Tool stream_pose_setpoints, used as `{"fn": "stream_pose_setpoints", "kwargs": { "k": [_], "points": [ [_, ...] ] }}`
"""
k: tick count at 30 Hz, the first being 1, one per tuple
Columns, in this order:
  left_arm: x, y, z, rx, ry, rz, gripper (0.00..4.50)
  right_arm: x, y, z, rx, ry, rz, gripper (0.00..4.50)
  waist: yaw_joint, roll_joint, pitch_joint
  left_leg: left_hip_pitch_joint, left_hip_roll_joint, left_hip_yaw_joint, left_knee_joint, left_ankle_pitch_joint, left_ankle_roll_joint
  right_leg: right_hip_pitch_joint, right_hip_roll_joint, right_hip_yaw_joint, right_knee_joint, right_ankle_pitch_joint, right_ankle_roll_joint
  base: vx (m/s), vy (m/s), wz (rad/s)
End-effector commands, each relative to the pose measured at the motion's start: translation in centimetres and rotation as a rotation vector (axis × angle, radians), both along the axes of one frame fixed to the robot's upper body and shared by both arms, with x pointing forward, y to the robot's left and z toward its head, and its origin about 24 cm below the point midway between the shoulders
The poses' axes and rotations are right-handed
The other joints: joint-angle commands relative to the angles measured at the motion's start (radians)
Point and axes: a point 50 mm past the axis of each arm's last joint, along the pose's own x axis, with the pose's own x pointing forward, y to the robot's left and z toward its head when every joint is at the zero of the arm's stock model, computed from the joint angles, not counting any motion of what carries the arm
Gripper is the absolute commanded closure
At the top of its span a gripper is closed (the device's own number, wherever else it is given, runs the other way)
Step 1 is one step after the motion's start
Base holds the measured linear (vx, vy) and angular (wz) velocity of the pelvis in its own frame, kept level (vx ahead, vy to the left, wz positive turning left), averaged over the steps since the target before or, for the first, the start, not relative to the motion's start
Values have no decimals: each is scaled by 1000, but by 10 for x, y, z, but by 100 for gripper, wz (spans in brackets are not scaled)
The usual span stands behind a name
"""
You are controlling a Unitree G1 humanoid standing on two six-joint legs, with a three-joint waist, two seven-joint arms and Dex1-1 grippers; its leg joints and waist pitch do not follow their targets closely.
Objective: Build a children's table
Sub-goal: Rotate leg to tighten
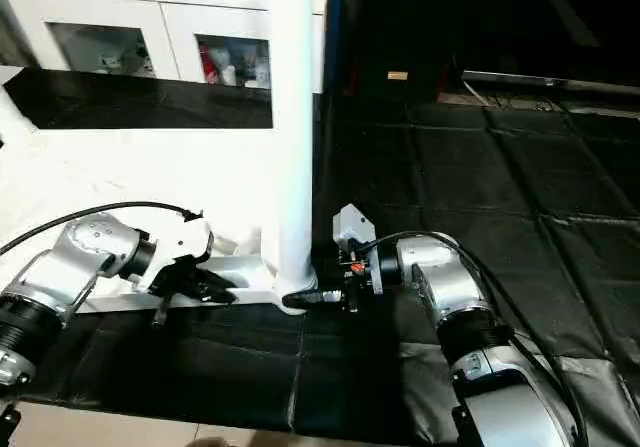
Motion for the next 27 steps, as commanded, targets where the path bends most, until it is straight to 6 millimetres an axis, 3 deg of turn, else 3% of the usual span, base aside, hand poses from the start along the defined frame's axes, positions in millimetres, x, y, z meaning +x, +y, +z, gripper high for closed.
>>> {"fn": "stream_pose_setpoints", "kwargs": {
  "k": [1, 19, 27],
  "points": [
    [-3, -7, 4, 9, -6, -84, 450, 5, 2, 8, 15, -15, 14, 70, -5, 4, -69, 8, 57, -15, -65, -118, 64, 56, -104, 66, -67, -179, -198, 0, 0, 0],
    [-3, -4, 2, 12, -4, -80, 450, 3, 5, 4, 42, 14, 18, 229, -2, 5, -71, 8, 57, -15, -64, -109, 61, 56, -104, 67, -64, -172, -198, 0, 0, 0],
    [-2, -4, -2, 12, -5, -54, 450, 0, 5, 0, 40, 23, 21, 247, -2, 5, -71, 8, 57, -15, -64, -109, 59, 56, -103, 67, -64, -170, -196, 0, 0, 0]
  ]
}}
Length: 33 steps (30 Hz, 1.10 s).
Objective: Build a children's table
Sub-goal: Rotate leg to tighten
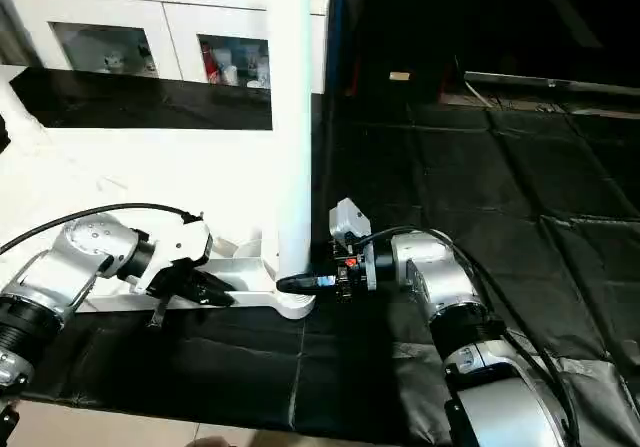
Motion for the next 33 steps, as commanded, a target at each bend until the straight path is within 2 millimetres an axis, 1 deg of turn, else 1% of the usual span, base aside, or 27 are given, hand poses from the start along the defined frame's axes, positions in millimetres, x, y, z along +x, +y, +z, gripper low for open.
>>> {"fn": "stream_pose_setpoints", "kwargs": {
  "k": [1, 6, 8, 10, 11, 12, 13, 14, 15, 16, 18, 19, 20, 21, 22, 23, 24, 25, 26, 27, 28, 30, 31, 32, 33],
  "points": [
    [-1, -4, -2, 13, 0, -29, 450, -4, -1, -3, 0, 24, 16, 247, -5, 5, -71, 9, 57, -15, -64, -107, 61, 56, -103, 67, -64, -165, -196, 0, 0, 0],
    [0, -4, -3, 4, 7, -1, 450, -7, 0, -6, 22, 40, 8, 249, -4, 5, -71, 9, 57, -15, -64, -110, 61, 55, -103, 67, -65, -169, -195, 0, 0, 0],
    [0, -5, -4, -4, 10, 13, 450, -8, 1, -7, 28, 46, 1, 249, -3, 6, -70, 9, 57, -15, -65, -116, 59, 55, -103, 67, -67, -179, -190, 0, 0, 0],
    [2, -7, -5, -21, 11, 52, 450, -11, 4, -10, 32, 61, -21, 250, -2, 6, -70, 12, 57, -15, -65, -124, 54, 54, -103, 67, -69, -194, -189, 0, 0, 0],
    [6, -11, -5, -41, 12, 97, 450, -11, 6, -13, 27, 66, -63, 250, -3, 10, -67, 13, 57, -14, -67, -135, 49, 53, -102, 67, -74, -211, -185, 0, 0, 0],
    [12, -16, -4, -61, -8, 157, 450, -9, 10, -17, 25, 72, -118, 250, -2, 13, -67, 15, 58, -14, -67, -140, 42, 50, -103, 68, -74, -216, -187, 0, 0, 0],
    [17, -21, -3, -78, -28, 213, 450, -8, 14, -20, 21, 78, -172, 250, -5, 10, -63, 18, 56, -15, -69, -169, 29, 50, -104, 68, -80, -257, -180, 0, 0, 0],
    [24, -29, -2, -103, -41, 281, 450, -5, 20, -24, 5, 90, -254, 250, -8, 9, -62, 19, 54, -17, -72, -187, 14, 53, -107, 67, -84, -310, -169, 0, 0, 0],
    [25, -31, -1, -109, -45, 299, 450, -4, 22, -25, 0, 93, -277, 250, -11, 9, -57, 20, 52, -18, -74, -201, 9, 51, -105, 66, -91, -346, -159, 0, 0, 0],
    [32, -41, 0, -135, -60, 376, 450, 0, 30, -28, -19, 110, -368, 250, -20, 12, -55, 25, 50, -22, -77, -239, -5, 52, -109, 64, -102, -426, -132, 0, 0, 0],
    [36, -51, 1, -161, -62, 435, 450, 5, 39, -30, -20, 138, -457, 250, -26, 9, -53, 28, 49, -23, -78, -251, -9, 52, -110, 64, -106, -458, -122, 0, 0, 0],
    [40, -61, 2, -183, -61, 485, 450, 9, 48, -30, -18, 171, -533, 250, -35, 9, -51, 28, 46, -26, -79, -266, -14, 52, -111, 60, -109, -489, -114, 0, 0, 0],
    [41, -65, 2, -188, -65, 504, 450, 11, 51, -29, -20, 178, -560, 250, -44, 12, -51, 33, 43, -27, -78, -290, -14, 50, -109, 57, -118, -523, -101, 0, 0, 0],
    [45, -74, 4, -199, -77, 555, 450, 16, 60, -27, -27, 197, -628, 250, -48, 7, -51, 31, 42, -27, -77, -284, -11, 52, -109, 58, -119, -524, -96, 0, 0, 0],
    [49, -81, 8, -215, -93, 603, 450, 19, 67, -25, -27, 205, -660, 250, -52, 6, -53, 28, 39, -27, -77, -263, -3, 53, -108, 58, -119, -508, -95, 0, 0, 0],
    [51, -85, 10, -223, -105, 628, 450, 21, 72, -23, -34, 202, -677, 250, -56, 5, -53, 27, 41, -25, -76, -255, -3, 52, -107, 60, -116, -493, -97, 0, 0, 0],
    [52, -87, 11, -227, -110, 638, 450, 22, 74, -22, -38, 198, -683, 250, -56, 7, -55, 29, 41, -27, -76, -250, -2, 50, -106, 59, -114, -481, -103, 0, 0, 0],
    [54, -92, 14, -231, -132, 663, 450, 23, 82, -17, -34, 189, -690, 250, -58, 5, -57, 25, 40, -24, -74, -234, 7, 52, -105, 62, -112, -446, -112, 0, 0, 0],
    [55, -93, 14, -231, -135, 665, 450, 23, 83, -17, -32, 189, -690, 250, -58, 5, -57, 22, 41, -25, -75, -223, 10, 55, -106, 63, -109, -425, -116, 0, 0, 0],
    [55, -94, 15, -231, -141, 661, 450, 23, 85, -15, -30, 174, -678, 250, -58, 5, -60, 19, 41, -24, -74, -203, 17, 57, -105, 64, -104, -381, -124, 0, 0, 0],
    [55, -95, 16, -228, -145, 657, 450, 23, 87, -14, -25, 163, -680, 250, -56, 2, -62, 16, 42, -22, -73, -177, 28, 59, -106, 66, -98, -334, -135, 0, 0, 0],
    [55, -94, 17, -224, -147, 657, 450, 24, 87, -13, -9, 152, -686, 182, -55, 3, -65, 14, 44, -20, -72, -140, 41, 61, -104, 67, -87, -250, -159, 0, 0, 0],
    [55, -92, 17, -219, -149, 657, 450, 24, 86, -12, -3, 158, -691, 182, -55, 2, -65, 12, 43, -19, -71, -131, 44, 63, -105, 68, -86, -233, -163, 0, 0, 0],
    [55, -90, 16, -215, -150, 659, 450, 25, 86, -12, -1, 163, -696, 182, -55, 4, -65, 10, 45, -20, -72, -126, 49, 63, -105, 68, -83, -214, -171, 0, 0, 0],
    [55, -88, 16, -210, -151, 658, 450, 25, 85, -12, -1, 161, -701, 175, -58, 4, -66, 7, 44, -21, -72, -119, 51, 67, -105, 66, -82, -209, -171, 0, 0, 0]
  ]
}}
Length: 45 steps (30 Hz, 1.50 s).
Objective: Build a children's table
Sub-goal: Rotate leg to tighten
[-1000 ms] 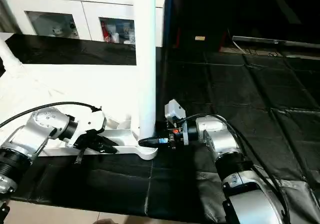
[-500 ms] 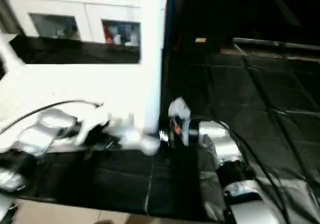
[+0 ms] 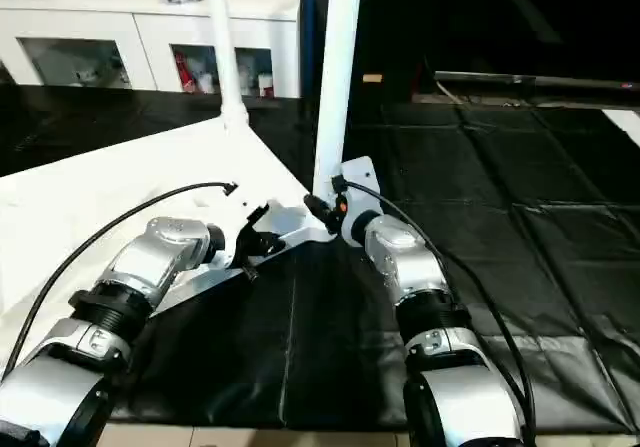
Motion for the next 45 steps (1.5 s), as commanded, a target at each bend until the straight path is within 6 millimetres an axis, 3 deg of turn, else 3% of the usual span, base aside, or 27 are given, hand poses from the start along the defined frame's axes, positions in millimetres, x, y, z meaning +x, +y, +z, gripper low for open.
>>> {"fn": "stream_pose_setpoints", "kwargs": {
  "k": [1, 2, 7, 11, 12, 15, 16, 17, 18, 22, 27, 32, 34, 39, 40, 43, 45],
  "points": [
    [12, -19, 29, -36, -133, 6, 450, -22, 59, -13, 81, 86, 240, 175, 5, 1, -67, -3, 46, -21, -65, -115, 53, 53, -105, 66, -79, -200, -175, 0, 0, 0],
    [11, -16, 29, -35, -128, -1, 450, -22, 57, -13, 73, 77, 240, 153, 5, 5, -65, -4, 47, -21, -65, -111, 54, 51, -105, 66, -79, -191, -181, 0, 0, 0],
    [8, -10, 27, -29, -127, -46, 450, -22, 47, -14, 44, 39, 263, 99, 4, 2, -63, -2, 47, -20, -66, -142, 47, 52, -108, 68, -85, -236, -175, 0, 0, 0],
    [3, 5, 25, -15, -111, -110, 450, -23, 19, -16, 27, 1, 296, 86, 4, 2, -69, -7, 49, -19, -62, -92, 70, 53, -105, 69, -69, -117, -199, 0, 0, 0],
    [3, 7, 24, -13, -109, -119, 450, -23, 15, -16, 29, -2, 299, 60, 4, 4, -70, -7, 49, -18, -60, -83, 79, 51, -102, 68, -66, -85, -209, 0, 0, 0],
    [-1, 19, 24, 0, -103, -173, 450, -24, -4, -10, 74, -30, 348, 45, 8, 6, -71, -8, 49, -17, -58, -79, 91, 53, -103, 68, -63, -53, -226, 0, 0, 0],
    [-3, 23, 23, 3, -97, -205, 450, -26, -9, -8, 79, -40, 392, 41, 14, 15, -72, -11, 52, -18, -56, -75, 98, 53, -103, 67, -58, -34, -229, 0, 0, 0],
    [-3, 25, 23, 4, -95, -212, 450, -27, -11, -7, 79, -42, 402, 32, 14, 12, -72, -11, 53, -18, -57, -78, 100, 53, -101, 65, -60, -30, -230, 0, 0, 0],
    [-5, 28, 24, 8, -98, -243, 450, -28, -14, -6, 75, -49, 435, 21, 15, 19, -72, -11, 53, -18, -56, -84, 97, 53, -101, 64, -58, -28, -235, 0, 0, 0],
    [-13, 39, 25, 24, -77, -350, 450, -31, -27, 1, 48, -73, 529, 3, 16, 11, -68, -10, 53, -17, -59, -132, 80, 53, -101, 64, -67, -105, -226, 0, 0, 0],
    [-25, 49, 24, 64, -36, -508, 450, -34, -37, 8, 56, -60, 659, 3, 31, 5, -68, -9, 56, -15, -57, -105, 84, 49, -103, 65, -64, -128, -220, 0, 0, 0],
    [-34, 57, 22, 97, 0, -605, 450, -39, -39, 11, 65, -41, 772, 3, 52, 9, -68, -2, 61, -14, -58, -99, 79, 40, -103, 66, -62, -131, -216, 0, 0, 0],
    [-37, 60, 22, 114, 13, -637, 450, -39, -38, 11, 69, -31, 810, 3, 55, 4, -69, -3, 61, -14, -57, -98, 75, 41, -105, 66, -60, -131, -215, 0, 0, 0],
    [-41, 63, 24, 117, 27, -680, 450, -39, -35, 13, 78, -17, 873, 48, 56, 1, -68, -7, 59, -14, -58, -94, 71, 42, -105, 65, -61, -153, -205, 0, 0, 0],
    [-41, 63, 25, 127, 25, -694, 450, -39, -35, 12, 74, -9, 886, 74, 57, 2, -68, -6, 59, -15, -57, -91, 70, 42, -106, 66, -61, -156, -204, 0, 0, 0],
    [-43, 62, 26, 141, 22, -715, 450, -39, -34, 12, 67, -6, 903, 82, 60, 1, -71, -4, 61, -14, -56, -75, 74, 39, -104, 65, -56, -125, -211, 0, 0, 0],
    [-44, 61, 26, 134, 23, -727, 450, -39, -33, 13, 71, -2, 914, 117, 59, 0, -71, -6, 60, -13, -55, -71, 75, 40, -104, 65, -54, -111, -215, 0, 0, 0]
  ]
}}
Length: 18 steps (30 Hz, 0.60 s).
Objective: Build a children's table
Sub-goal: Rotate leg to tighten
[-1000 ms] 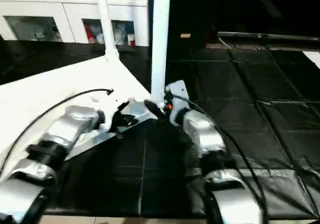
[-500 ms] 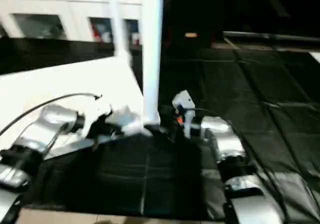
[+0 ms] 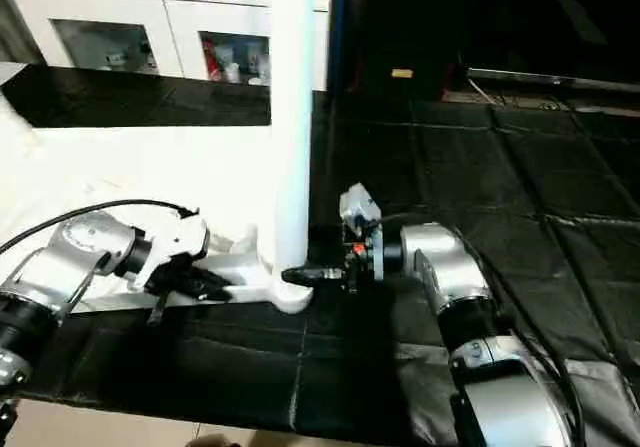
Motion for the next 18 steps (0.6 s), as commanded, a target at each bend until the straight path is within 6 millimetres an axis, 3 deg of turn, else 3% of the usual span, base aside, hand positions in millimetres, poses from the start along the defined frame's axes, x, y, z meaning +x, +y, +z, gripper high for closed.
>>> {"fn": "stream_pose_setpoints", "kwargs": {
  "k": [1, 8, 14, 18],
  "points": [
    [-3, -10, 7, -10, -9, -92, 450, 2, -1, 5, -1, -8, 26, 121, -5, 1, -75, 12, 57, -13, -62, -75, 74, 57, -104, 67, -57, -119, -211, 0, 0, 0],
    [-3, -11, 6, -6, -9, -103, 450, 2, 1, 4, -8, 0, 55, 171, -5, 1, -76, 10, 57, -14, -60, -77, 71, 58, -104, 66, -58, -134, -204, 0, 0, 0],
    [-2, -11, 6, -3, -11, -98, 450, 1, 1, 4, -1, 13, 70, 239, -6, 0, -76, 10, 56, -14, -59, -71, 73, 58, -103, 66, -57, -135, -203, 0, 0, 0],
    [-2, -11, 4, -3, -9, -91, 450, 0, 3, 3, 3, 17, 80, 244, -6, 2, -77, 10, 55, -14, -58, -72, 71, 59, -103, 66, -57, -134, -202, 0, 0, 0]
  ]
}}
